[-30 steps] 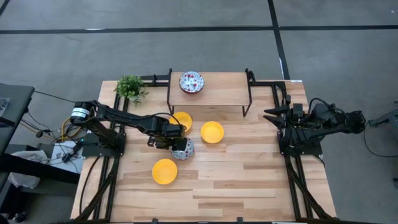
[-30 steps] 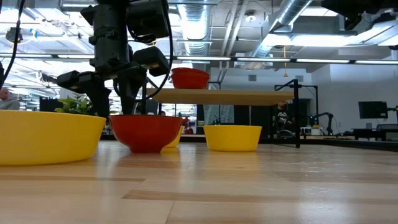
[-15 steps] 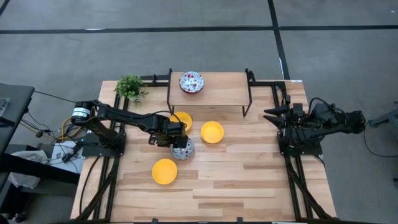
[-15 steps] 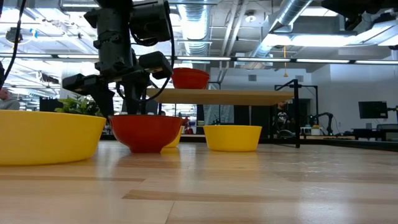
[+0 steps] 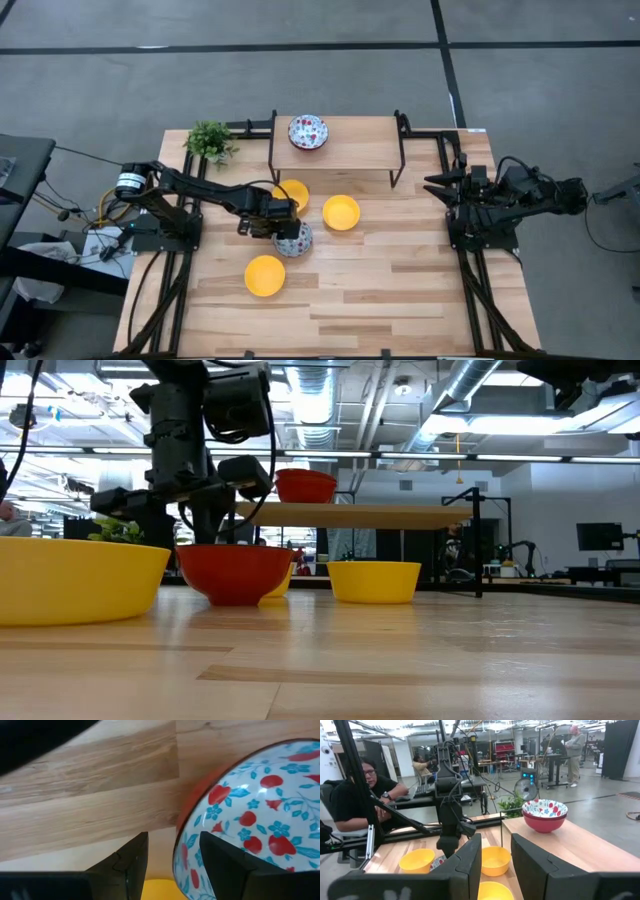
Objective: Pick & Place Mini bowls
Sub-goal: Stack the white patterned bowl on top of the white patterned bowl on the shelf
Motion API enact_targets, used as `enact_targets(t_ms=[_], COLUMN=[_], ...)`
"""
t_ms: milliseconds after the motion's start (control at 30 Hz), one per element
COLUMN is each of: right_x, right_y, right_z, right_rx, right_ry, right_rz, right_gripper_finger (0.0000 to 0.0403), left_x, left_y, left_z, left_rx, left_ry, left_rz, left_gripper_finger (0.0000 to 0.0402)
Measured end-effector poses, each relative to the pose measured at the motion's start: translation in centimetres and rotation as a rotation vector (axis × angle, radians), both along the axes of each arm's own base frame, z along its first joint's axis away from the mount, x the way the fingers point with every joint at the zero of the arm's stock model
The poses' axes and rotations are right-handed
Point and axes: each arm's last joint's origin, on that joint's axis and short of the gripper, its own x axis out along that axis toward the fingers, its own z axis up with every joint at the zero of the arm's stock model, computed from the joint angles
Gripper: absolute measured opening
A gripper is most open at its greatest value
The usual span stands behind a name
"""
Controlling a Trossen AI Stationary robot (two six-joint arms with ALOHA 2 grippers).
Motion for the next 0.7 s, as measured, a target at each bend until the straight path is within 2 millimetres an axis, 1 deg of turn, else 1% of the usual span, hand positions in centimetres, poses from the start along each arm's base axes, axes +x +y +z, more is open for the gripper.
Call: enact_targets(t_ms=[133,233,700], right_x=[0.0,0.0,0.0], right_y=[0.0,0.0,-0.01], right_z=[0.0,0.0,0.0], right_rx=[0.0,0.0,-0.001], right_ry=[0.0,0.0,0.0], right_rz=[0.0,0.0,-0.002], right_gripper_finger=[0.0095,0.0095,0.0095], left_x=[-0.03,-0.03,0.07], left_y=[-0.01,-0.01,-0.02], left_z=[-0.37,-0.41,-0.21], left_rx=[-0.006,-0.007,-0.011], left_ry=[-0.018,-0.019,-0.037], left_rz=[0.005,0.008,0.007], left_gripper_finger=[0.0172,0.0155,0.0015])
